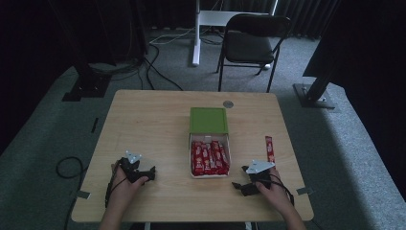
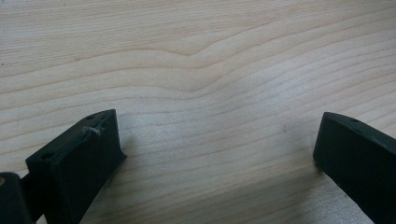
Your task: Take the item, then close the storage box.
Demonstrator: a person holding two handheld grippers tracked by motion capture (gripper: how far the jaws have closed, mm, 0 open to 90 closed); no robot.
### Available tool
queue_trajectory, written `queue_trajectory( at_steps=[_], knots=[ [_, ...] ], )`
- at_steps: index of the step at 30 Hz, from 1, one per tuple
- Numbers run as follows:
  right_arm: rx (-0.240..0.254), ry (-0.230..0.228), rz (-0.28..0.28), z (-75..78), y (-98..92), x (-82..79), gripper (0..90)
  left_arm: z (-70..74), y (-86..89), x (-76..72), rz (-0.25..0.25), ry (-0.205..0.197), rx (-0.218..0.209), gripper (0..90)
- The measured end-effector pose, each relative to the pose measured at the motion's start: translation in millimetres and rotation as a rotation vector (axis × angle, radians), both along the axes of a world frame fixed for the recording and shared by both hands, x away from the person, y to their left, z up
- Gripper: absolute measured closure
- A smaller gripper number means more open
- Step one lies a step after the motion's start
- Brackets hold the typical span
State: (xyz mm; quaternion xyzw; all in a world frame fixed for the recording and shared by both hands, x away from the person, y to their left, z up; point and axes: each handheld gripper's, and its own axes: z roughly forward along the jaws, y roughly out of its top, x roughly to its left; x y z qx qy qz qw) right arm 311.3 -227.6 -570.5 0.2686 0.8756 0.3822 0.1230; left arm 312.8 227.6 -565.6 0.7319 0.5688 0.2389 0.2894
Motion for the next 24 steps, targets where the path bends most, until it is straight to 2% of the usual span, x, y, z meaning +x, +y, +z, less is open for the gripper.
queue_trajectory(
  at_steps=[7,24],
  knots=[
    [-0.009,0.007,-0.007,-0.5,1.1,0.3,10.8,0.0,0.1,0.0,-0.001,0.001,0.001,1.5],
    [-0.008,0.007,-0.021,-0.4,1.7,-0.7,10.8,0.1,-0.2,-0.5,0.004,0.000,-0.002,1.6]
  ],
)
